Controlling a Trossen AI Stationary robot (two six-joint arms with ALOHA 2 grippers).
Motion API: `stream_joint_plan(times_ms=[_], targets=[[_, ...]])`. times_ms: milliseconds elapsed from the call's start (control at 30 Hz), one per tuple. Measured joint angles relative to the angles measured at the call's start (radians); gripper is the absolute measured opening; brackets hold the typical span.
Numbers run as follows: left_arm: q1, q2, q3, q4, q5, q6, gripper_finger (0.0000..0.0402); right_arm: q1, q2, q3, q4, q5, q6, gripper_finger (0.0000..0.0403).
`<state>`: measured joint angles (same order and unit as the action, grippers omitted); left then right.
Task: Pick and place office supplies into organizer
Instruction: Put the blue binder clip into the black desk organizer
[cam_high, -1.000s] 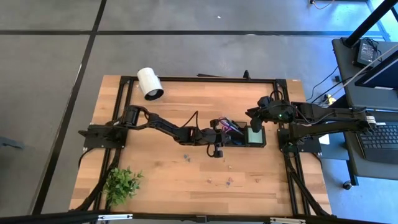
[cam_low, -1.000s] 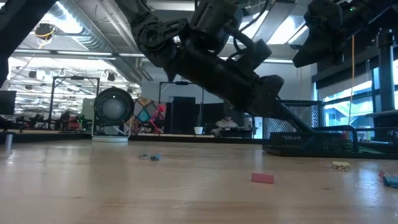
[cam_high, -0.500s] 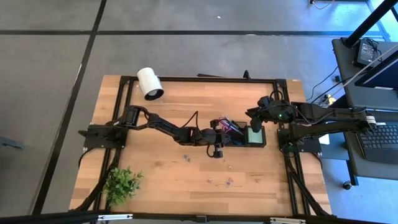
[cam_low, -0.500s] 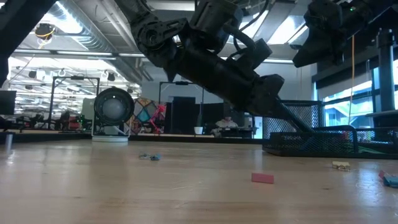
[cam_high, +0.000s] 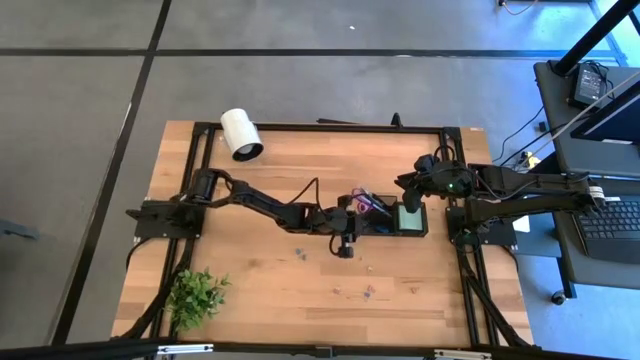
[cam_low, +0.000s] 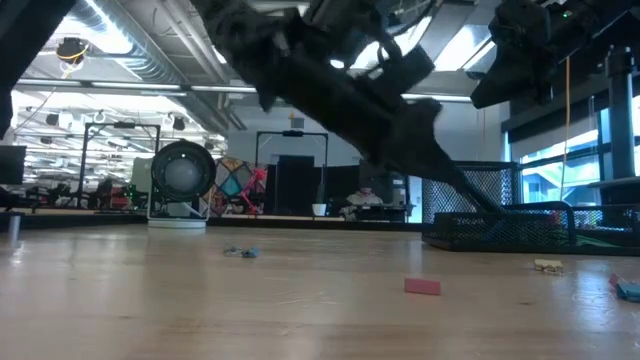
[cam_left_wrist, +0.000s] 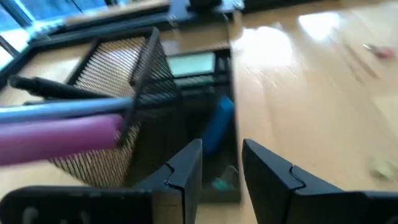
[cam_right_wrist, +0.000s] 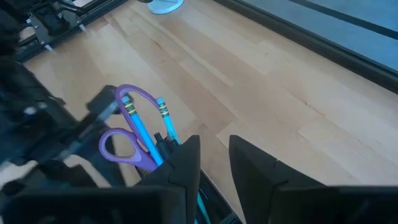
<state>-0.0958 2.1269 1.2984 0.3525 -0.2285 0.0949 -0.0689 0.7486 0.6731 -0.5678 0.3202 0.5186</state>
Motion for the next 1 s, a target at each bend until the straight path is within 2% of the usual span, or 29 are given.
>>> stream_joint_plan(times_ms=[233,467,600,733,1000], targets=[[-0.031,-0.168,0.0,-0.446,0.007,0.028,0.0111,0.0,0.0,0.0,-0.001,0.0,-0.005,0.009],[-0.095,-0.304,0.0,-0.785,0.059,-0.099,0.0119,0.0,0.0,0.0,0.0,0.0,-0.008,0.009],[-0.151,-0.317,0.0,-0.855,0.104,-0.13,0.0125,0.0,0.0,0.0,0.0,0.0,-0.009,0.009],[-0.19,-0.294,0.0,-0.925,0.151,-0.25,0.0137,0.0,0.0,0.0,0.0,0.0,-0.019,0.009],[-0.194,-0.22,0.0,-0.948,0.14,-0.348,0.0155,0.0,0.0,0.0,0.002,0.001,-0.034,0.009]])
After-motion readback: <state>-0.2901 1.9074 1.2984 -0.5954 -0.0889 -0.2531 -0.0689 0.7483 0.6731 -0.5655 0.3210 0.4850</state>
